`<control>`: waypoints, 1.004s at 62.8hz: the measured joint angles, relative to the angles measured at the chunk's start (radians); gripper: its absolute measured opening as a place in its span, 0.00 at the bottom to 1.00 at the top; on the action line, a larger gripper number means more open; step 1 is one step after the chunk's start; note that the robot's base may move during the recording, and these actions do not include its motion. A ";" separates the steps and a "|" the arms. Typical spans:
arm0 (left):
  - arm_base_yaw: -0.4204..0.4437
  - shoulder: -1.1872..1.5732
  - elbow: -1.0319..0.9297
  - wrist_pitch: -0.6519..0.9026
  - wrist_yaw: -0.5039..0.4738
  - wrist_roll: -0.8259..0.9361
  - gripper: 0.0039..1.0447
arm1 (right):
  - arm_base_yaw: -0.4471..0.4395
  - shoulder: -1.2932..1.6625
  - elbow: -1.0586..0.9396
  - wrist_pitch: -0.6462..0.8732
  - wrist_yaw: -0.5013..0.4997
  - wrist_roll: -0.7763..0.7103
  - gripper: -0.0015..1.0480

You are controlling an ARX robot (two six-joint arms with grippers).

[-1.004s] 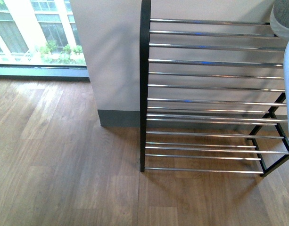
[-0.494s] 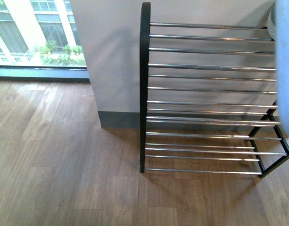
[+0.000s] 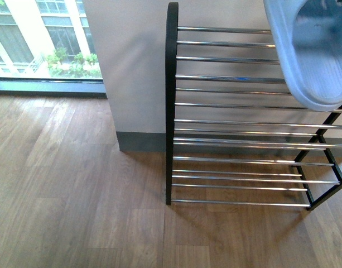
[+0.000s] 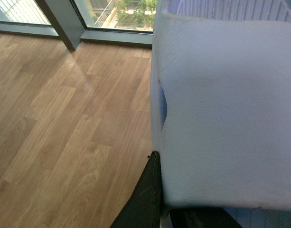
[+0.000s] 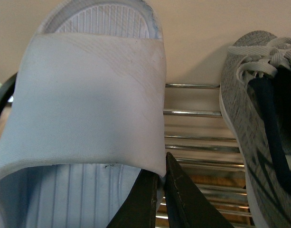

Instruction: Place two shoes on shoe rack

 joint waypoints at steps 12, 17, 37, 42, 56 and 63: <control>0.000 0.000 0.000 0.000 0.000 0.000 0.02 | -0.013 0.124 0.127 -0.077 0.021 -0.068 0.02; 0.000 0.000 0.000 0.000 0.000 0.000 0.02 | -0.021 0.172 0.178 -0.101 0.038 -0.093 0.02; 0.000 0.000 0.000 0.000 0.000 0.000 0.02 | -0.062 0.311 0.351 -0.171 0.107 -0.182 0.02; 0.000 0.000 0.000 0.000 0.000 0.000 0.02 | -0.068 0.333 0.380 -0.179 0.124 -0.217 0.02; 0.000 0.000 0.000 0.000 0.000 0.000 0.02 | -0.076 0.353 0.406 -0.179 0.135 -0.268 0.02; 0.000 0.000 0.000 0.000 0.000 0.000 0.02 | -0.076 0.352 0.406 -0.178 0.122 -0.268 0.09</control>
